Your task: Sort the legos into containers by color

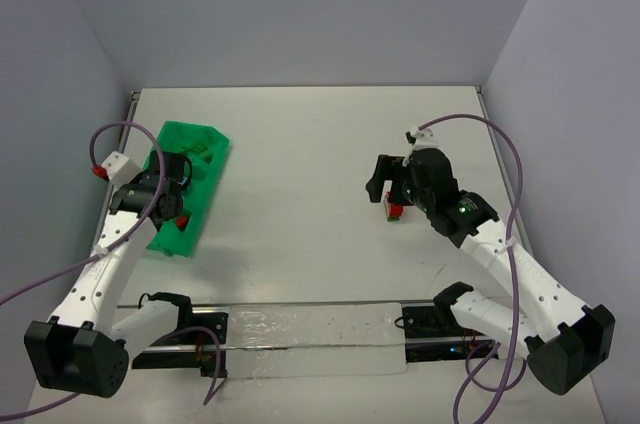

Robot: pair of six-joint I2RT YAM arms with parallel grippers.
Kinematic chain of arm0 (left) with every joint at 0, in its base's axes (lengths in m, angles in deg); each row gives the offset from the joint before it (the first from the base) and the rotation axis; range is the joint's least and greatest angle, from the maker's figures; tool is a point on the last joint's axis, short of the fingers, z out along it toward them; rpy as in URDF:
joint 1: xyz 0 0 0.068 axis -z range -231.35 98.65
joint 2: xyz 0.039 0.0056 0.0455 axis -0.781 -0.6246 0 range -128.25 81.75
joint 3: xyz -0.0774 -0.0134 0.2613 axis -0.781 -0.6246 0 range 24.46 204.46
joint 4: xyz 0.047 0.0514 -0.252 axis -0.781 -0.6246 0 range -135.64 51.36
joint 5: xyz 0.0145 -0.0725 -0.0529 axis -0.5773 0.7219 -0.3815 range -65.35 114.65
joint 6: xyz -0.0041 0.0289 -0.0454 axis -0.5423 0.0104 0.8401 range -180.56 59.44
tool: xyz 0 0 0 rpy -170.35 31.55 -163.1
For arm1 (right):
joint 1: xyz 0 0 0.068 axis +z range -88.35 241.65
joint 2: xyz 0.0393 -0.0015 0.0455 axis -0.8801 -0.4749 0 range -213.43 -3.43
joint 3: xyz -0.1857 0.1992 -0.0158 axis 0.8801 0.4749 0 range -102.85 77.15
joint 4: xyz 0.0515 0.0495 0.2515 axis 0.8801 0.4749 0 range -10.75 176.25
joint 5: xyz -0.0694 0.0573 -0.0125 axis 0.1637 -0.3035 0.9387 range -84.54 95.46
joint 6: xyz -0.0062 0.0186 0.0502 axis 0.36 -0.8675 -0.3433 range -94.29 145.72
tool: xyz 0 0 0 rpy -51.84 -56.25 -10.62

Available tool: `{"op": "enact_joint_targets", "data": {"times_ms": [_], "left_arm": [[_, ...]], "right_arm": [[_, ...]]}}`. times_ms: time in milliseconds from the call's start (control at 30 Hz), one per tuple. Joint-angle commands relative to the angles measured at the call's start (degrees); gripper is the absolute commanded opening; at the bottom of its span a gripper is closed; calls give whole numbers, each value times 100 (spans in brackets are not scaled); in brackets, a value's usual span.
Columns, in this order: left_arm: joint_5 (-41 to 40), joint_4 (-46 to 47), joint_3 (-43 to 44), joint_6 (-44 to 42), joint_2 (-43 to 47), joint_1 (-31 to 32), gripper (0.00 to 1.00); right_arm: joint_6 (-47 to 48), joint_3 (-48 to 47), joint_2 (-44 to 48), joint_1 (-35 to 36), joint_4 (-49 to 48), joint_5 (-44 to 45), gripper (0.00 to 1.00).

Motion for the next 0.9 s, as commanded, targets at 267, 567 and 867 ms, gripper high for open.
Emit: {"op": "enact_joint_targets", "data": {"times_ms": [267, 567, 867], "left_arm": [[280, 722, -88, -335, -102, -710, 3], [379, 750, -64, -428, -137, -719, 80], [787, 885, 125, -890, 84, -706, 85]], "right_arm": [[-104, 228, 132, -144, -45, 257, 91], [-104, 224, -13, -257, -97, 275, 92], [-60, 259, -88, -408, -93, 235, 92]]}}
